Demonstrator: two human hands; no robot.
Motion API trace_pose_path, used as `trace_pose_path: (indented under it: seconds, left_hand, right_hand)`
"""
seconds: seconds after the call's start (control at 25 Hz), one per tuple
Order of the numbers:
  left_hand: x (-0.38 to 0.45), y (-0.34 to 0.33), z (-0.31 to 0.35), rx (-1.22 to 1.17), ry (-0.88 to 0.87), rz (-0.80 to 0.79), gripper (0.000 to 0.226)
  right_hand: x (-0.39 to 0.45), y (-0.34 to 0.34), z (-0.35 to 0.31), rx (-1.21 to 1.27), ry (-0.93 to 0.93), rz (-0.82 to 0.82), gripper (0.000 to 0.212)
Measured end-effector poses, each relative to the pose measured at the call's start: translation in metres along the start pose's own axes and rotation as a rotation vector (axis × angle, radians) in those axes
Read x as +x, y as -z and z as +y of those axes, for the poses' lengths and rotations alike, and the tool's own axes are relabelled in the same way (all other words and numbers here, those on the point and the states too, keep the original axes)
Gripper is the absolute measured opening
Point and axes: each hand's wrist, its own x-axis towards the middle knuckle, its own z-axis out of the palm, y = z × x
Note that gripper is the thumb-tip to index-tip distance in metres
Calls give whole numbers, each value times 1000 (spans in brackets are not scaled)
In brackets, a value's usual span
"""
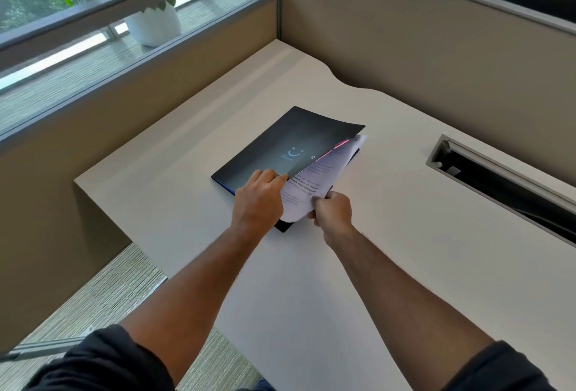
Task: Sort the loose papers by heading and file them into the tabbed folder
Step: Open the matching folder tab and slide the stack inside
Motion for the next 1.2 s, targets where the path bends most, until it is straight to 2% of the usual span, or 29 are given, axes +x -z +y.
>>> trace_pose_path:
  seconds: [0.32, 0.48, 0.68, 0.88, 1.08, 1.2]
  left_hand:
    - [-1, 0, -6, -21, -32, -6, 46]
    - [-4, -1, -4, -37, -31, 13, 34]
    - [-5, -1, -3, -57, -50, 44, 23]
    - [-6, -5, -2, -78, -64, -2, 23]
    - [-9, -17, 4, -100, -118, -2, 15]
    - [-16, -22, 7, -148, -174, -60, 22]
  right_hand:
    - [18, -33, -17, -14, 21, -46, 5]
    - [23, -45, -26, 8, -39, -97, 6]
    - [23, -45, -37, 218, -145, -105, 25]
    - [26, -42, -25, 194, -139, -139, 17]
    - [26, -23, 3, -124, 21, -56, 11]
    - [26, 2, 17, -309, 183, 168, 18]
